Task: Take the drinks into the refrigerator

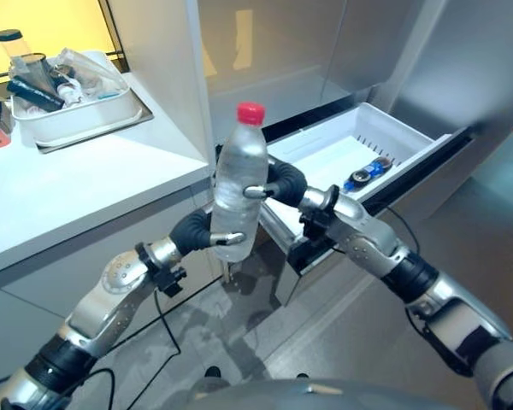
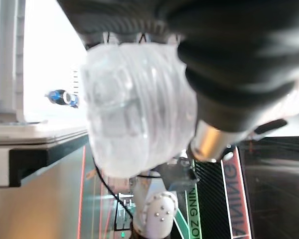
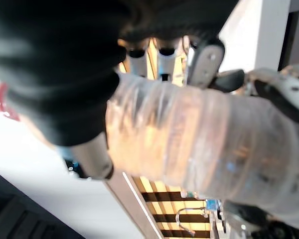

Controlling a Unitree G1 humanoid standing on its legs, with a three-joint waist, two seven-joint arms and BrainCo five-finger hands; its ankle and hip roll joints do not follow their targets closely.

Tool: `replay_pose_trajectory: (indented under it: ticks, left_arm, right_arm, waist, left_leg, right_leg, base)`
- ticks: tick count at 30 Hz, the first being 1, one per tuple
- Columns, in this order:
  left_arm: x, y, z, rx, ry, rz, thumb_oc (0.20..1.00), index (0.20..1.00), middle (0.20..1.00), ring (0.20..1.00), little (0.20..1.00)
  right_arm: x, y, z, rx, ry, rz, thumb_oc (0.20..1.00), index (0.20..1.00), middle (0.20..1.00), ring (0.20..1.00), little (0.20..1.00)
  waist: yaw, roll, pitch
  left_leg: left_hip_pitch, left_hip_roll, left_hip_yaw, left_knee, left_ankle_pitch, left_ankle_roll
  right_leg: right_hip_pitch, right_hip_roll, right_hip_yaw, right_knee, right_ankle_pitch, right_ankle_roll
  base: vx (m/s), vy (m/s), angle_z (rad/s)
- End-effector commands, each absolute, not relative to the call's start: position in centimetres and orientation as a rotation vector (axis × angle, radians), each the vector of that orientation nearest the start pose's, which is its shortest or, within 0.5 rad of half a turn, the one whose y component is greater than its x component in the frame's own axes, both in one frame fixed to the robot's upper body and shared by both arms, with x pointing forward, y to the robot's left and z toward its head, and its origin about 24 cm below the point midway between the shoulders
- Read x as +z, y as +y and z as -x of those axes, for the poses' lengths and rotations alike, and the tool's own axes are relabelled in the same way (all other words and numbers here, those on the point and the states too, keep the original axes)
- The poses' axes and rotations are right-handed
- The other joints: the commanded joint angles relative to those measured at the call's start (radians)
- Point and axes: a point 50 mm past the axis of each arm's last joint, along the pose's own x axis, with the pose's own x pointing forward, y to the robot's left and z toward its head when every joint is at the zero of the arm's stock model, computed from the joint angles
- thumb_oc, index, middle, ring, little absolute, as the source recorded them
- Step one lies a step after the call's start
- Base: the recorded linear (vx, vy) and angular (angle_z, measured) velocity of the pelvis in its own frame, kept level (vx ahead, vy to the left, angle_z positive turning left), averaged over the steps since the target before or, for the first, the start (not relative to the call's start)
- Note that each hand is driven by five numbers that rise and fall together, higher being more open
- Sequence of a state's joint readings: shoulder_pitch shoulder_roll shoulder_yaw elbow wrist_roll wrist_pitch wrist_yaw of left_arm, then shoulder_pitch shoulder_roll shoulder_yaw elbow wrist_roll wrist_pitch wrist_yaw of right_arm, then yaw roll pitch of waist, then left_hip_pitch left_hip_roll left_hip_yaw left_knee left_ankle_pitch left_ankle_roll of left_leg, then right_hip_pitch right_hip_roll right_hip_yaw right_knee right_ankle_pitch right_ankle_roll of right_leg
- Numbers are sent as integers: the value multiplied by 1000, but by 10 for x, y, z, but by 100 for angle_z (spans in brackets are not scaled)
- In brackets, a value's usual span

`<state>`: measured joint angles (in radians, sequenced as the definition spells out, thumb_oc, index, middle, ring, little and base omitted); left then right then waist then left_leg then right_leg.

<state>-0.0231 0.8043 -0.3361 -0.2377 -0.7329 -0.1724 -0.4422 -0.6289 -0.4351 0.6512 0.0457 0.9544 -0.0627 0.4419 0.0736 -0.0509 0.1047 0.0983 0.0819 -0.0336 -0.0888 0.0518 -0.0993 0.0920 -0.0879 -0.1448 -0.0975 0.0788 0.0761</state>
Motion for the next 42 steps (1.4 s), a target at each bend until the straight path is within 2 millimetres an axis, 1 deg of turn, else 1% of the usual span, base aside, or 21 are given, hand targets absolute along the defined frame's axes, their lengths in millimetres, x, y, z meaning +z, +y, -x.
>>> replay_pose_trajectory:
  ticks: [1, 5, 8, 9, 10, 14, 17, 19, 20, 21, 23, 24, 29, 32, 33, 35, 36, 39, 40, 41, 42]
  left_arm:
    - [162, 176, -237, -840, -400, -98, 200, 200, 200, 200, 200]
    - [161, 180, -234, -830, -388, -95, 200, 200, 200, 200, 200]
    - [158, 184, -231, -819, -377, -96, 200, 200, 200, 200, 200]
    - [157, 184, -230, -815, -370, -88, 504, 504, 504, 504, 504]
    - [157, 184, -230, -815, -370, -88, 1000, 1000, 1000, 1000, 1000]
    - [153, 190, -223, -804, -338, -100, 1000, 1000, 1000, 1000, 1000]
    - [151, 192, -220, -805, -316, -98, 1000, 1000, 1000, 1000, 1000]
    - [142, 177, -238, -800, -304, -90, 1000, 1000, 1000, 1000, 1000]
    - [145, 171, -244, -808, -321, -97, 1000, 1000, 1000, 1000, 1000]
    - [145, 170, -245, -809, -321, -97, 1000, 1000, 1000, 1000, 1000]
    - [145, 171, -245, -794, -324, -91, 1000, 1000, 1000, 1000, 1000]
    - [145, 171, -245, -794, -324, -91, 1000, 1000, 1000, 1000, 1000]
    - [138, 176, -242, -785, -285, -68, 1000, 1000, 1000, 1000, 1000]
    - [137, 182, -239, -764, -275, -57, 1000, 1000, 1000, 1000, 1000]
    - [134, 188, -235, -748, -258, -44, 1000, 1000, 1000, 1000, 1000]
    - [134, 188, -235, -748, -258, -44, 1000, 1000, 1000, 1000, 1000]
    - [132, 197, -230, -726, -238, -42, 1000, 1000, 1000, 1000, 1000]
    - [131, 206, -225, -705, -218, -38, 1000, 1000, 1000, 1000, 1000]
    - [131, 206, -225, -705, -218, -38, 1000, 1000, 1000, 1000, 1000]
    - [130, 212, -223, -689, -205, -33, 1000, 1000, 1000, 1000, 1000]
    - [130, 214, -222, -682, -201, -27, 1000, 1000, 1000, 1000, 1000]
  right_arm:
    - [205, 7, -261, 1477, -405, -273, 200, 200, 200, 200, 200]
    - [203, 5, -261, 1474, -396, -281, 200, 200, 200, 200, 200]
    - [199, 1, -263, 1448, -378, -328, 200, 200, 200, 200, 200]
    - [196, 0, -263, 1440, -365, -362, 200, 200, 200, 200, 200]
    - [196, 0, -263, 1440, -365, -362, 200, 200, 200, 200, 200]
    - [182, -12, -270, 1328, -304, -530, 200, 200, 200, 200, 200]
    - [178, -19, -274, 1281, -289, -574, 200, 200, 200, 200, 200]
    - [174, -17, -277, 1254, -261, -607, 200, 200, 200, 200, 200]
    - [178, -24, -283, 1210, -279, -607, 200, 200, 200, 200, 200]
    - [178, -24, -283, 1210, -280, -606, 200, 200, 200, 200, 200]
    - [182, -36, -289, 1161, -308, -603, 200, 200, 200, 200, 200]
    - [182, -36, -289, 1161, -308, -603, 200, 200, 200, 200, 200]
    - [189, -57, -304, 1054, -348, -593, 200, 200, 200, 200, 200]
    - [194, -76, -314, 959, -384, -590, 200, 200, 200, 200, 200]
    - [197, -92, -319, 897, -408, -583, 200, 200, 200, 200, 200]
    - [197, -92, -319, 898, -408, -584, 200, 200, 200, 200, 200]
    - [199, -113, -325, 815, -436, -560, 200, 200, 200, 200, 200]
    - [199, -142, -335, 686, -454, -538, 200, 200, 200, 200, 200]
    - [199, -142, -335, 686, -454, -538, 200, 200, 200, 200, 200]
    - [199, -160, -341, 601, -460, -527, 200, 200, 200, 200, 200]
    - [201, -168, -344, 564, -469, -522, 200, 200, 200, 200, 200]
  waist:
    - [-11, -25, 16]
    - [-7, -22, 18]
    - [-6, -21, 18]
    - [-6, -20, 18]
    - [-6, -20, 18]
    - [-8, -18, 21]
    - [-9, -17, 20]
    - [-25, -20, 17]
    - [-31, -21, 16]
    - [-30, -21, 16]
    - [-35, -21, 14]
    - [-35, -21, 14]
    - [-36, -24, 10]
    - [-35, -23, 11]
    - [-34, -23, 11]
    - [-34, -23, 11]
    - [-34, -23, 11]
    - [-32, -23, 11]
    - [-32, -23, 11]
    - [-28, -24, 13]
    - [-26, -24, 14]
  left_leg:
    - [50, -82, -28, 38, -128, 95]
    - [48, -84, -29, 38, -127, 96]
    - [49, -84, -27, 39, -128, 97]
    - [49, -84, -28, 39, -128, 97]
    - [49, -84, -28, 39, -128, 97]
    - [49, -84, -26, 39, -128, 97]
    - [49, -84, -25, 37, -126, 97]
    - [50, -83, -21, 36, -126, 96]
    - [53, -82, -18, 34, -126, 96]
    - [54, -82, -18, 34, -126, 96]
    - [56, -80, -18, 32, -125, 94]
    - [56, -80, -18, 32, -125, 94]
    - [59, -79, -15, 31, -127, 95]
    - [60, -80, -12, 31, -127, 95]
    - [59, -80, -12, 31, -127, 95]
    - [59, -80, -12, 31, -127, 95]
    - [59, -80, -13, 29, -127, 96]
    - [58, -79, -13, 30, -127, 95]
    - [58, -79, -13, 30, -127, 95]
    - [58, -79, -13, 29, -126, 95]
    - [57, -79, -13, 29, -126, 95]
  right_leg:
    - [75, 47, -34, 27, -120, -28]
    - [74, 45, -35, 27, -119, -27]
    - [75, 45, -34, 28, -119, -26]
    - [75, 45, -34, 28, -119, -26]
    - [75, 45, -34, 28, -119, -26]
    - [74, 45, -35, 28, -118, -25]
    - [74, 46, -36, 26, -117, -25]
    - [72, 48, -33, 26, -118, -26]
    - [74, 48, -29, 25, -118, -27]
    - [75, 49, -29, 25, -118, -27]
    - [77, 49, -31, 24, -119, -27]
    - [77, 49, -31, 24, -119, -27]
    - [81, 51, -30, 22, -118, -27]
    - [79, 51, -29, 24, -117, -25]
    - [78, 50, -31, 23, -116, -24]
    - [78, 50, -31, 23, -116, -24]
    - [76, 51, -31, 22, -115, -23]
    - [76, 51, -34, 21, -114, -21]
    - [76, 51, -34, 21, -114, -21]
    - [77, 52, -35, 21, -113, -21]
    - [76, 52, -35, 21, -113, -21]
  base:
    - [0, 0, 0]
    - [0, 0, 0]
    - [0, 0, 0]
    - [0, 0, 0]
    - [0, 0, 0]
    - [0, 0, 0]
    - [0, 0, 0]
    - [0, 0, 0]
    - [0, 0, 0]
    - [0, 0, 0]
    - [1, -6, -5]
    - [0, 0, 0]
    - [0, 0, 0]
    - [0, 0, 0]
    - [0, 0, 0]
    - [0, 0, 0]
    - [0, 0, 0]
    - [0, 0, 0]
    - [0, 0, 0]
    - [0, 0, 0]
    - [0, 0, 0]
